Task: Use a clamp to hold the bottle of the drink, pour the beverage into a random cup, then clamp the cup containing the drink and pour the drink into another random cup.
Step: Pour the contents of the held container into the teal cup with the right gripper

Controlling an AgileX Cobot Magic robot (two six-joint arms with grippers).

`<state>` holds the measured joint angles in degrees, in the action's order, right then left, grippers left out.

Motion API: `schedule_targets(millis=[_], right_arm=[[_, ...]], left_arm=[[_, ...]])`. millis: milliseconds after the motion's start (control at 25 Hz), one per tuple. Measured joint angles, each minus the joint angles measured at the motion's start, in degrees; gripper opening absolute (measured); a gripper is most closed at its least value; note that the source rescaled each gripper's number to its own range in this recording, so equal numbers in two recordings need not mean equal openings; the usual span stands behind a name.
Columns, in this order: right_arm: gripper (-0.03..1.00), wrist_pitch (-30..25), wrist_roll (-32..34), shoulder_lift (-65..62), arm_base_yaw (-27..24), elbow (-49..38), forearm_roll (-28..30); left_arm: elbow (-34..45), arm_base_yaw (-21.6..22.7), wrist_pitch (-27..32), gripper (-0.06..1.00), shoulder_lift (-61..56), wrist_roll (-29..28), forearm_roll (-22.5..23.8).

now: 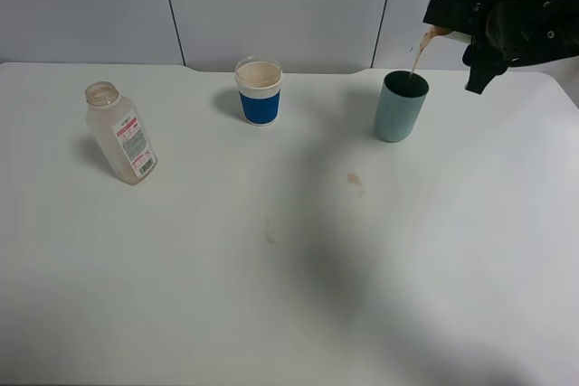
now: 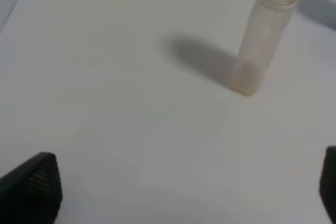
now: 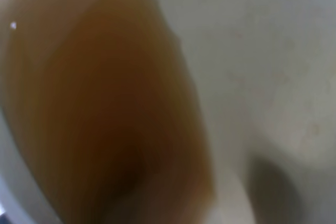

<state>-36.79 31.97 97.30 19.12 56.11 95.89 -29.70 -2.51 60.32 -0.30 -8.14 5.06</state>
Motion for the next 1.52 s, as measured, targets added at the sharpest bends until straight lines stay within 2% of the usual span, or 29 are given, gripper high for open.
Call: schedule_targets(millis=[240,680,1520], right_arm=[[0.02,-0.1,-0.8,0.0,0.0,0.1,0.1],[0.02,-0.4,-6.7,0.1,0.0,0.1,0.7],[0.02,-0.4,-10.3,0.1,0.0,0.1,2.8]], left_arm=[[0.0,0.0,0.0,1.00,0.0,0.0,0.0],[0.0,0.0,0.0,1.00,0.0,0.0,0.0],[0.0,0.0,0.0,1.00,0.0,0.0,0.0]])
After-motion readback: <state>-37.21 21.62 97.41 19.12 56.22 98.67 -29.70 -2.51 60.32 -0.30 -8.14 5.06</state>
